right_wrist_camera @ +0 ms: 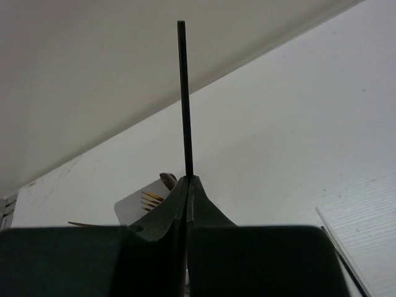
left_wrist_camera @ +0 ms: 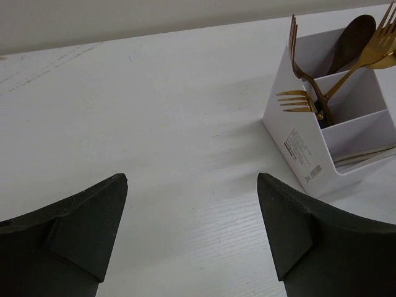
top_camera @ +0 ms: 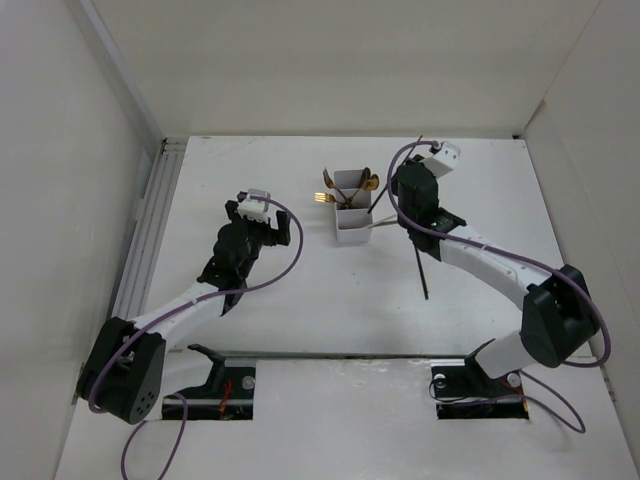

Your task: Sort the eating utensils into containers

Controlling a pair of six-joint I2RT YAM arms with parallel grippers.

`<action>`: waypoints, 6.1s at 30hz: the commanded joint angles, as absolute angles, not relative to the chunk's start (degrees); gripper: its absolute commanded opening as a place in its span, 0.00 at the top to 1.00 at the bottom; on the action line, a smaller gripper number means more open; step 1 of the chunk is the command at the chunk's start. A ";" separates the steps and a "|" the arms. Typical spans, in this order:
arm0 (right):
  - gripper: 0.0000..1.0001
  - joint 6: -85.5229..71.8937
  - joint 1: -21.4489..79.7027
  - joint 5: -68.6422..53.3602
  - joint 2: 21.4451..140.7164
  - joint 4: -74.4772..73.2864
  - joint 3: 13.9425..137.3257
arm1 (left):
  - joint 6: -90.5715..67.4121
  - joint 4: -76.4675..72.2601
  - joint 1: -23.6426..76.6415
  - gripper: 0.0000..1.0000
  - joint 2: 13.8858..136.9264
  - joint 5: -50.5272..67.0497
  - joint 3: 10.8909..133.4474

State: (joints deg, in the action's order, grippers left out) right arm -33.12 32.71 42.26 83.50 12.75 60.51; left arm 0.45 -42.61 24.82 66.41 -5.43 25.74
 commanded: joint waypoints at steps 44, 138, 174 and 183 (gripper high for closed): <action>0.39 -15.39 37.44 25.77 84.81 0.69 74.67 | 2.37 -46.93 27.25 0.12 61.61 -12.66 22.50; 0.75 -15.38 8.26 -3.70 95.89 -23.12 56.87 | 0.70 -46.05 27.25 0.12 59.33 -10.99 21.36; 0.75 -14.95 10.55 7.20 103.00 -31.63 65.73 | 0.70 -47.64 27.25 0.11 58.80 -10.99 20.30; 1.00 -14.41 9.49 7.21 101.97 -30.24 65.05 | 0.70 -47.64 27.25 0.11 58.80 -10.99 20.30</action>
State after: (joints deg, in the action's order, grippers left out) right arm -14.74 10.04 5.52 103.11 -30.48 65.84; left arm 0.97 -44.34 26.96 60.45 -11.16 20.97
